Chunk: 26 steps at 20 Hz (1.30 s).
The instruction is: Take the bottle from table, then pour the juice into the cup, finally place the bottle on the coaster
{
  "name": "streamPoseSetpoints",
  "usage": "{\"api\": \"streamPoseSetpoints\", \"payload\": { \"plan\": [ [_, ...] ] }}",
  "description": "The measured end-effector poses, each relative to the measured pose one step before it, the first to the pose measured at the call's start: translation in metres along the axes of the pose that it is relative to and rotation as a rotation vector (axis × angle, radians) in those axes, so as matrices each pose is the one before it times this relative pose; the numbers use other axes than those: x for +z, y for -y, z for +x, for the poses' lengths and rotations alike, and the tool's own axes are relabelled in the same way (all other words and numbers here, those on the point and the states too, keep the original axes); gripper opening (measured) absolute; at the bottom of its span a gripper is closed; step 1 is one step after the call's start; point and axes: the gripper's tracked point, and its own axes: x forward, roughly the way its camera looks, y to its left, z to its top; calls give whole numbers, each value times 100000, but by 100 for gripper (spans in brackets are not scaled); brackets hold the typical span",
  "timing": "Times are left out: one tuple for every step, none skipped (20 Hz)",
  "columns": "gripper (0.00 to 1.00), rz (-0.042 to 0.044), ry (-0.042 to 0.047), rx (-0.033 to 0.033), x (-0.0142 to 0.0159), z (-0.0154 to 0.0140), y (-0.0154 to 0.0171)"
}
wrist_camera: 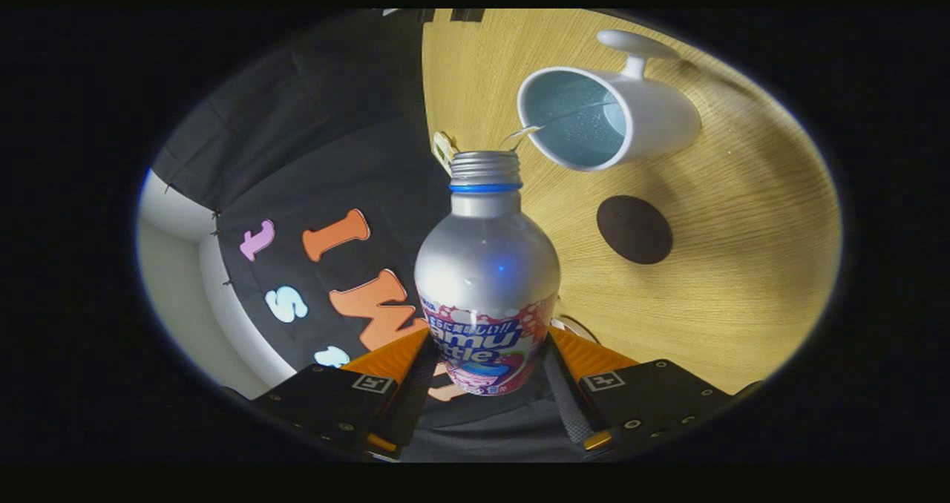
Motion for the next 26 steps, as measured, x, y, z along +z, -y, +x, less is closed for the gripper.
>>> {"api": "streamPoseSetpoints", "payload": {
  "plan": [
    [77,659,249,235,48,44,-67],
    [77,720,173,-109,53,-56,-29],
    [77,412,97,219,-63,-51,-70],
    [77,186,-231,-170,-86,12,41],
    [77,379,26,102,-3,116,-21],
    [77,513,-331,112,21,-20,-71],
    [77,429,-255,428,-106,23,-248],
    [77,294,-211,306,-68,76,-38],
    [77,144,-204,190,-112,11,-90],
    [77,57,-136,-89,-78,2,24],
    [77,182,-28,156,-55,13,-50],
    [77,217,-89,305,-48,-30,-50],
    [77,242,-55,222,-51,70,-19],
    [77,254,-38,271,2,14,-72],
    [77,234,-83,210,-30,28,-117],
    [77,203,61,147,78,33,31],
    [77,215,37,-10,-29,0,-65],
    [77,327,152,90,107,-8,-20],
    [77,364,-18,159,16,-55,-56],
    [77,496,148,24,73,-39,52],
    [77,480,200,-146,43,-8,-2],
    [77,425,218,-46,31,-53,24],
    [77,534,206,256,3,76,-95],
    [77,575,-105,251,24,-5,-125],
    [77,334,-62,324,-59,3,-30],
    [77,132,-98,189,11,53,79]
  ]
}}
